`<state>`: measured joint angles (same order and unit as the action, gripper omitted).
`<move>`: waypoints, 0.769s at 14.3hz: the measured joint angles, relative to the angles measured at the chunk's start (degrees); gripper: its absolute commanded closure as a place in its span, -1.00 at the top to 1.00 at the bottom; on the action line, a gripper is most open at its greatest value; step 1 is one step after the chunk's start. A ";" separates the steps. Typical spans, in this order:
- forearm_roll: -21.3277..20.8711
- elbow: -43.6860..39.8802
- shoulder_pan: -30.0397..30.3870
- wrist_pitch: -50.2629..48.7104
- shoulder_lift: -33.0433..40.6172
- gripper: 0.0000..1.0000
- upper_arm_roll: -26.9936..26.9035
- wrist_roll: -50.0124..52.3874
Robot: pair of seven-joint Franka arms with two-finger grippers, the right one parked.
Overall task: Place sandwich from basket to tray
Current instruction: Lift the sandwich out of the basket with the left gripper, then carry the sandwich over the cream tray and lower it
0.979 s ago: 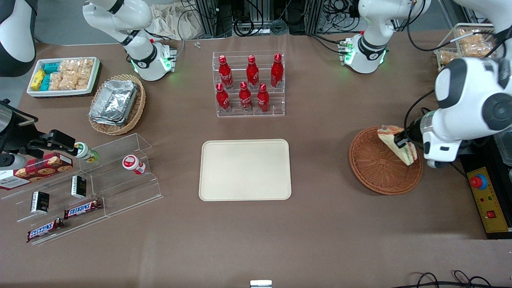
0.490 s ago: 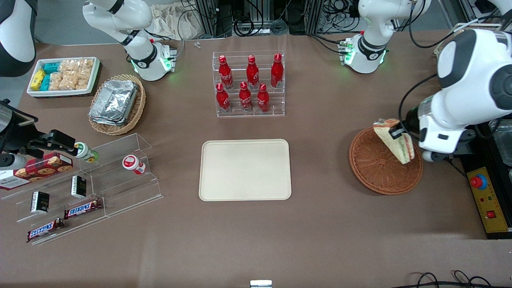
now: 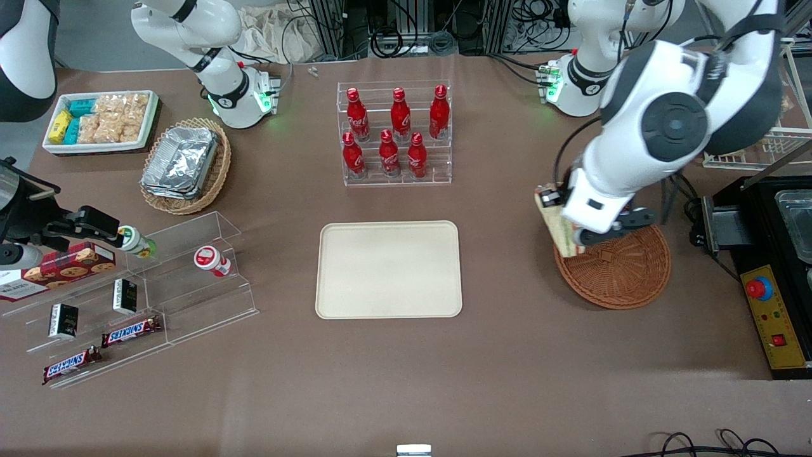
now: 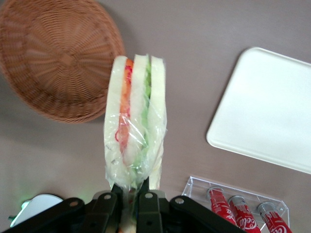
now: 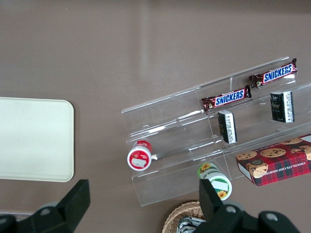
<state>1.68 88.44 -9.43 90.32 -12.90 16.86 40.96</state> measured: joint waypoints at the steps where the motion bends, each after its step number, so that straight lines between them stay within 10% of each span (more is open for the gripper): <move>1: -0.15 -0.16 -1.92 2.02 -0.98 -1.00 0.04 -0.06; 11: -0.81 -0.32 -12.95 21.30 -16.16 -1.00 0.23 -1.10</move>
<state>0.87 88.12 -22.38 111.62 -29.06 17.09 39.86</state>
